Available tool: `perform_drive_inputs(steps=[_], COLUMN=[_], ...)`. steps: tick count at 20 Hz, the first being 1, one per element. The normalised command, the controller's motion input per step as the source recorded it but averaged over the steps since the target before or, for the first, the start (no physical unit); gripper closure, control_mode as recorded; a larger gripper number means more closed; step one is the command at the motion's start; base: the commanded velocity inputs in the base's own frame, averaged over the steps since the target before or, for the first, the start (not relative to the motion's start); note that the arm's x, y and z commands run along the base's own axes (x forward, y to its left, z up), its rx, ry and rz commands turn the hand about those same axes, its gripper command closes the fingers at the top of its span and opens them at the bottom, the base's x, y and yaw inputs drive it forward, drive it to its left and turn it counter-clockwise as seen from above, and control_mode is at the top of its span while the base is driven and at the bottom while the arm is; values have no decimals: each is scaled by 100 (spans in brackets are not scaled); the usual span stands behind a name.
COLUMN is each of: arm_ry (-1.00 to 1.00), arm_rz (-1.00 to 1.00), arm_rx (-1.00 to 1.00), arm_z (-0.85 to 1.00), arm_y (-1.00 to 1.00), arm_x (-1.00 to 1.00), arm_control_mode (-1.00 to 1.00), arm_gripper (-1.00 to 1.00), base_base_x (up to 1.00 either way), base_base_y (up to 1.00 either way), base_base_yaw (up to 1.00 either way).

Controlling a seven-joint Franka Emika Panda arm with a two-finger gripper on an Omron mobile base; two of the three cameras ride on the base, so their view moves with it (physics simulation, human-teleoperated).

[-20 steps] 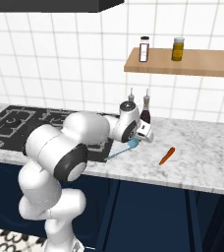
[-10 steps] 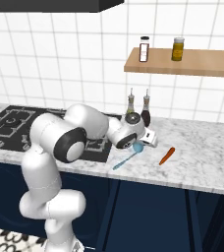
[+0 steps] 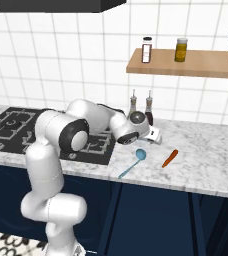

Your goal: Pick the ladle from the drawer and place it on the counter.

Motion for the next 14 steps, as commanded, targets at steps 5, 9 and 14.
perform_drive_inputs(steps=[5,9,14], arm_ry=[-1,0,11], arm_rz=[0,-3,0], arm_rx=[0,-6,-5], arm_z=[65,34,78], arm_y=[1,44,80], arm_x=[-14,-100,-86], arm_control_mode=[-100,-100,-100], arm_gripper=[-100,-100,-100], base_base_x=[0,0,0], base_base_y=[0,0,0], base_base_yaw=[0,0,0])
